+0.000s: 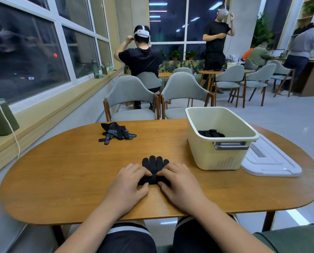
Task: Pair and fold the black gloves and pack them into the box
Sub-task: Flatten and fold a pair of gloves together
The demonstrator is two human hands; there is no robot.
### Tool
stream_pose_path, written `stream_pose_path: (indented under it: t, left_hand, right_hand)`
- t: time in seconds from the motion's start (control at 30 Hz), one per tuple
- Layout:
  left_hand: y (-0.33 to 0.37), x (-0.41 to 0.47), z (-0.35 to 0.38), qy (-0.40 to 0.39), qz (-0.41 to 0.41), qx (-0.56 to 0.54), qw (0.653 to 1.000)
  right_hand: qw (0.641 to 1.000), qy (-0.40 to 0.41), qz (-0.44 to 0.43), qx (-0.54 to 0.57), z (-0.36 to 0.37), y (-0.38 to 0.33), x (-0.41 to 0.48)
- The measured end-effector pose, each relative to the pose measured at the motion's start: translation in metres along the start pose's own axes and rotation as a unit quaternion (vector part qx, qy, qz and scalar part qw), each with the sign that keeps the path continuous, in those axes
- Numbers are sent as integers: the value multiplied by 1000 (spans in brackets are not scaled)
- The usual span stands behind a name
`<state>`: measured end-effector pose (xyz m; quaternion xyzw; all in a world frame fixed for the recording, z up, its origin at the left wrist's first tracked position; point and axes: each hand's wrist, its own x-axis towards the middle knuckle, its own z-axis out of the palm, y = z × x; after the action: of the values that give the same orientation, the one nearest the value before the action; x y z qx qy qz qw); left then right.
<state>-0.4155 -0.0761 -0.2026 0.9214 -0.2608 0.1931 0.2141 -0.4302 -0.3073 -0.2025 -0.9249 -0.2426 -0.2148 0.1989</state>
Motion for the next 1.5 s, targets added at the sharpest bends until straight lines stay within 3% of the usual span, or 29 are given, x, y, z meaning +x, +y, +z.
stream_pose_path:
  t: [0.47, 0.73, 0.83, 1.07, 1.2, 1.5]
  left_hand:
    - [3, -1, -4, -8, -32, -40, 999]
    - [0, 4, -1, 12, -74, -52, 996]
    - [-2, 5, 0, 17, -82, -47, 995]
    - [3, 1, -2, 55, -27, -40, 997]
    - [3, -2, -3, 41, 25, -21, 999]
    - [0, -1, -1, 30, -1, -1, 1000]
  right_hand:
    - [996, 2, 45, 79, -5, 2, 2]
    - [994, 11, 105, 23, 6, 5, 9]
    - [996, 32, 86, -11, 5, 3, 9]
    - [996, 56, -56, -44, 5, -1, 1]
    - [997, 46, -48, -29, 2, -3, -1]
    - [999, 28, -16, -15, 2, -3, -1]
